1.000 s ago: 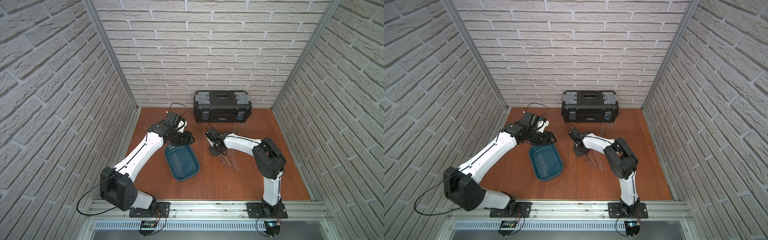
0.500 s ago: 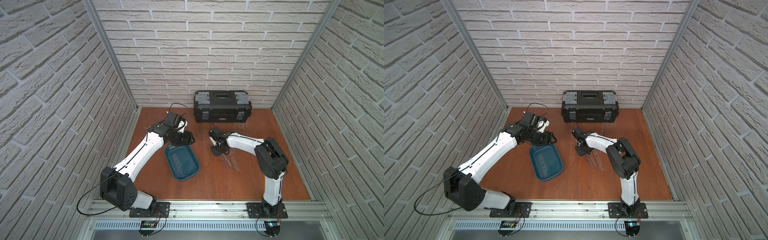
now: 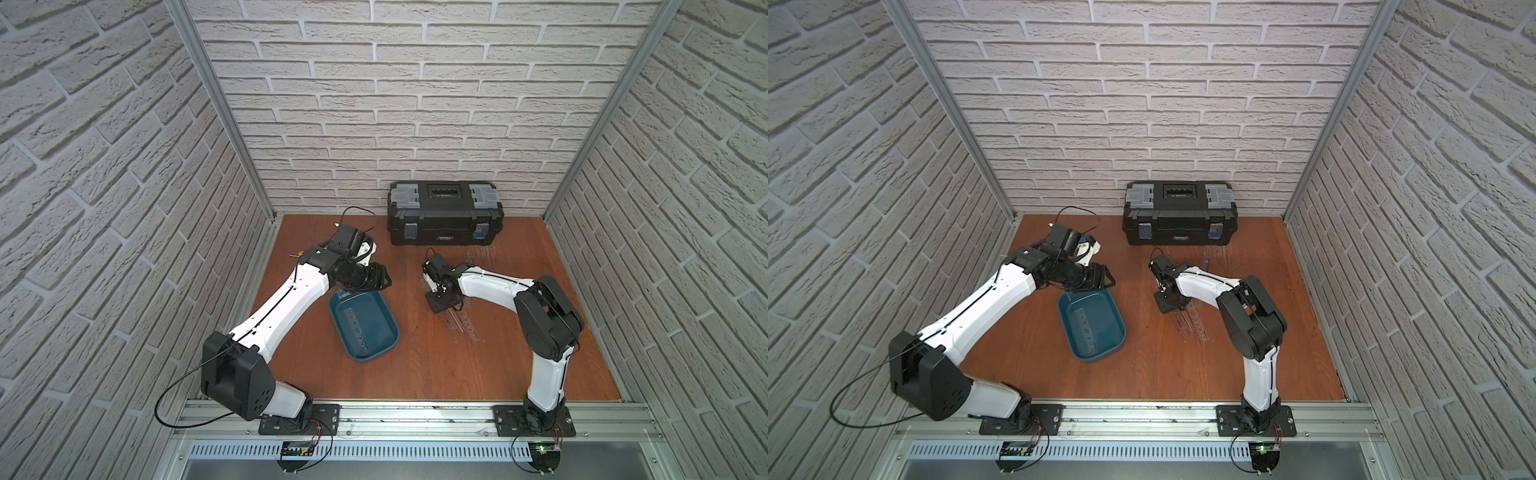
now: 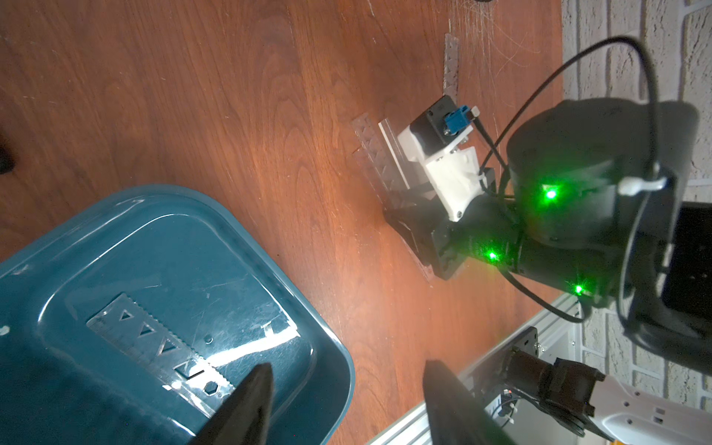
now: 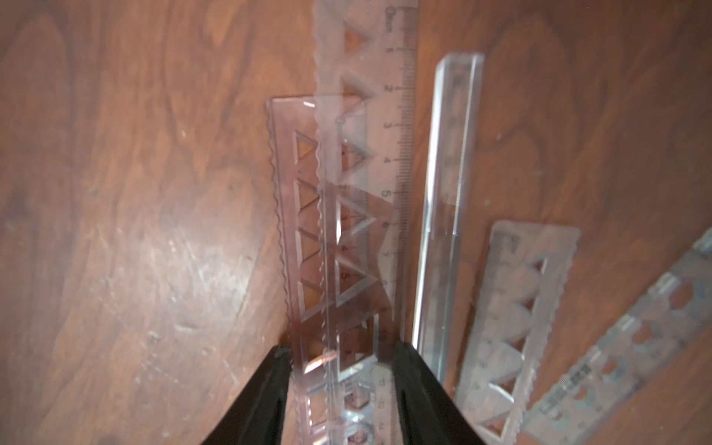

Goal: Put the scattered rulers into the storage box
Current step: Pick up the ruler from the center of the board.

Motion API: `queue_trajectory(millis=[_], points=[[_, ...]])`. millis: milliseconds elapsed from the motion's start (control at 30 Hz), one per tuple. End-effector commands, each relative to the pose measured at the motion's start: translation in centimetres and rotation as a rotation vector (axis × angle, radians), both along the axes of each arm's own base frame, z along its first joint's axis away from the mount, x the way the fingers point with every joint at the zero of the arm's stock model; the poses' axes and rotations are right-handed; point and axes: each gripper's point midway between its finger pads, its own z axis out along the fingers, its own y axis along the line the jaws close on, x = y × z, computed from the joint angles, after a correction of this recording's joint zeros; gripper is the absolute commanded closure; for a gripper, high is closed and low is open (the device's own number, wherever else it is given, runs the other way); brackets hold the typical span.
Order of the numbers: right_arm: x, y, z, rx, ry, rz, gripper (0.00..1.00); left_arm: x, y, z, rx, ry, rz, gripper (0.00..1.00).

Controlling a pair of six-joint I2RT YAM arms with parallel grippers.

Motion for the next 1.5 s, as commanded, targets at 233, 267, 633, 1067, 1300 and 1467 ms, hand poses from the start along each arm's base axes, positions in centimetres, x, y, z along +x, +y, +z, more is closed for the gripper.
queue_trajectory(millis=[233,267,633,1067,1300,1467], points=[[-0.8,-1.0,1.8,-0.003,-0.004,-0.017,0.45,0.6,-1.0,0.9,-0.020,-0.026,-0.016,0.34],[-0.8,-1.0,1.9,-0.003,-0.003,-0.017,0.45,0.6,-1.0,0.9,-0.021,-0.027,-0.016,0.34],[-1.2,-1.8,0.2,-0.028,0.038,-0.040,0.42,0.3,-0.9,0.7,-0.017,-0.023,-0.020,0.34],[-2.9,-1.6,-2.4,-0.031,0.104,-0.038,0.46,0.3,-1.0,0.7,-0.018,-0.025,-0.020,0.34],[-4.7,-0.4,-3.9,-0.041,0.139,-0.020,0.53,0.4,-1.0,0.7,-0.020,-0.026,-0.021,0.34],[-5.2,0.2,-4.3,-0.050,0.144,-0.017,0.60,0.3,-1.0,0.8,-0.019,-0.027,-0.021,0.34]])
